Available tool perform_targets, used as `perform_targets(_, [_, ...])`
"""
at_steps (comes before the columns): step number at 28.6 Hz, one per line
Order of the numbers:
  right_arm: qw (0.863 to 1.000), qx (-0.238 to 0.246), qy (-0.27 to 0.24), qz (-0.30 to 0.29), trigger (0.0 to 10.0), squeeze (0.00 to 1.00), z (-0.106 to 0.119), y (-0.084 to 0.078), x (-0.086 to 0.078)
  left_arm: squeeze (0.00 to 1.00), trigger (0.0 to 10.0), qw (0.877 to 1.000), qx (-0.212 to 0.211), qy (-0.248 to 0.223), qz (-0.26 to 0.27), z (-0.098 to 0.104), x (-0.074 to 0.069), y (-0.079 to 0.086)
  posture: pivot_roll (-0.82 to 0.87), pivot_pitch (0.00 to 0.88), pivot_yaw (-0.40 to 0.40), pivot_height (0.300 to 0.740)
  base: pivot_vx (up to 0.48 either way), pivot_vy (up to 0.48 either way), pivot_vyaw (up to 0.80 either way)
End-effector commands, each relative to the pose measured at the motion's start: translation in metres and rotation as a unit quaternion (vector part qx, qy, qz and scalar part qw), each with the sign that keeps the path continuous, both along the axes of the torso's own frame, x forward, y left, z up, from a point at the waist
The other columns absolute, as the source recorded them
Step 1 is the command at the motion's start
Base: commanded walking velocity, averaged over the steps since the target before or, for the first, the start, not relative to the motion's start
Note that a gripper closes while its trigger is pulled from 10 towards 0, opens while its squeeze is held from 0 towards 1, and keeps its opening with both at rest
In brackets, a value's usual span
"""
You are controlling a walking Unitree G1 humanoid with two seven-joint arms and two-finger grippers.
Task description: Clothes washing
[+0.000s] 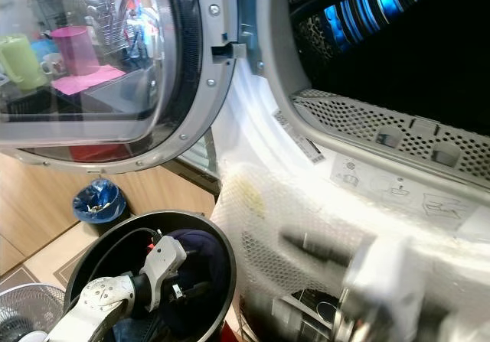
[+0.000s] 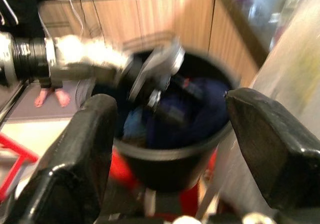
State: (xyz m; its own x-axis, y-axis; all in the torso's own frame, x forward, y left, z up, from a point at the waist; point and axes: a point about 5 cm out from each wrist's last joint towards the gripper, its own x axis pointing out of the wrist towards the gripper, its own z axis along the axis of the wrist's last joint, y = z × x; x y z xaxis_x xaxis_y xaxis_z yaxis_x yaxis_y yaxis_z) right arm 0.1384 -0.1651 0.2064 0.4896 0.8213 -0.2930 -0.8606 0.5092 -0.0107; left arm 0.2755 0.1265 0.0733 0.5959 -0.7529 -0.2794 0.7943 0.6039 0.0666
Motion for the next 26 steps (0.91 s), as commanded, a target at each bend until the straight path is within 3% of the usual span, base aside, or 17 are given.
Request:
perform_targets(1, [0.999, -0.035, 0.036, -0.017, 10.0, 0.00, -0.028, -0.008, -0.001, 0.00, 10.0, 1.000, 0.001, -0.001, 0.008, 0.004, -0.002, 0.005, 0.05, 0.093, 0.032, 0.740, 0.000, 0.000, 0.00])
perform_targets(2, [0.997, -0.046, 0.058, -0.038, 10.0, 0.00, -0.048, -0.016, -0.001, 0.00, 10.0, 1.000, 0.004, 0.001, 0.005, 0.004, -0.004, 0.007, 0.05, 0.093, 0.032, 0.740, 0.000, 0.000, 0.00])
perform_targets(3, [0.997, -0.046, 0.058, -0.038, 10.0, 0.00, -0.048, -0.016, -0.001, 0.00, 10.0, 1.000, 0.004, 0.001, 0.005, 0.004, -0.004, 0.007, 0.05, 0.093, 0.032, 0.740, 0.000, 0.000, 0.00])
perform_targets(8, [0.983, -0.053, 0.127, -0.118, 10.0, 0.00, -0.104, -0.031, -0.005, 0.00, 10.0, 1.000, 0.006, 0.008, -0.012, 0.013, -0.012, 0.016, 0.06, 0.102, 0.027, 0.740, 0.000, 0.000, 0.00])
perform_targets(9, [0.972, -0.056, 0.145, -0.178, 10.0, 0.00, -0.123, -0.038, 0.000, 0.00, 10.0, 1.000, 0.009, 0.010, -0.015, 0.014, -0.013, 0.019, 0.06, 0.102, 0.027, 0.740, 0.000, 0.000, 0.00])
perform_targets(11, [0.959, -0.062, 0.159, -0.227, 10.0, 0.00, -0.138, -0.045, 0.004, 0.00, 10.0, 1.000, 0.011, 0.012, -0.017, 0.014, -0.014, 0.020, 0.06, 0.102, 0.027, 0.740, 0.000, 0.000, 0.00])
perform_targets(13, [0.911, -0.075, 0.180, -0.362, 10.0, 0.00, -0.178, -0.066, 0.014, 0.00, 10.0, 1.000, 0.015, 0.011, -0.017, 0.016, -0.015, 0.022, 0.07, 0.099, 0.025, 0.740, 0.000, 0.000, 0.00])
perform_targets(15, [0.866, -0.084, 0.206, -0.447, 10.0, 0.00, -0.205, -0.077, 0.015, 0.00, 10.0, 1.000, 0.016, 0.011, -0.018, 0.020, -0.016, 0.022, 0.08, 0.097, 0.026, 0.740, 0.000, 0.000, 0.00])
perform_targets(16, [0.851, -0.087, 0.216, -0.471, 10.0, 0.00, -0.213, -0.080, 0.015, 0.00, 10.0, 1.000, 0.016, 0.011, -0.018, 0.021, -0.016, 0.023, 0.08, 0.097, 0.026, 0.740, 0.000, 0.000, 0.00])
perform_targets(17, [0.806, -0.110, 0.231, -0.533, 10.0, 0.00, -0.235, -0.087, 0.010, 0.00, 10.0, 0.999, 0.018, 0.012, -0.026, 0.025, -0.018, 0.022, 0.08, 0.097, 0.026, 0.740, 0.000, 0.000, 0.00])
perform_targets(18, [0.784, -0.116, 0.242, -0.559, 10.0, 0.00, -0.245, -0.089, 0.008, 0.00, 10.0, 0.999, 0.019, 0.011, -0.029, 0.027, -0.018, 0.022, 0.09, 0.093, 0.026, 0.740, 0.000, 0.000, 0.00])
perform_targets(19, [0.745, -0.138, 0.271, -0.593, 10.0, 0.00, -0.263, -0.089, -0.001, 0.00, 10.0, 0.999, 0.020, 0.008, -0.032, 0.032, -0.019, 0.023, 0.10, 0.092, 0.027, 0.740, 0.000, 0.000, 0.00])
perform_targets(21, [0.732, -0.158, 0.285, -0.598, 10.0, 0.00, -0.275, -0.083, -0.008, 0.00, 10.0, 0.999, 0.023, 0.005, -0.037, 0.038, -0.021, 0.024, 0.12, 0.090, 0.020, 0.740, 0.000, 0.000, 0.00])
perform_targets(26, [0.664, -0.168, 0.335, -0.646, 10.0, 0.00, -0.299, -0.076, -0.028, 0.00, 10.0, 0.996, 0.054, 0.003, -0.064, 0.054, -0.026, 0.034, 0.16, 0.086, 0.013, 0.740, 0.000, 0.000, 0.00])
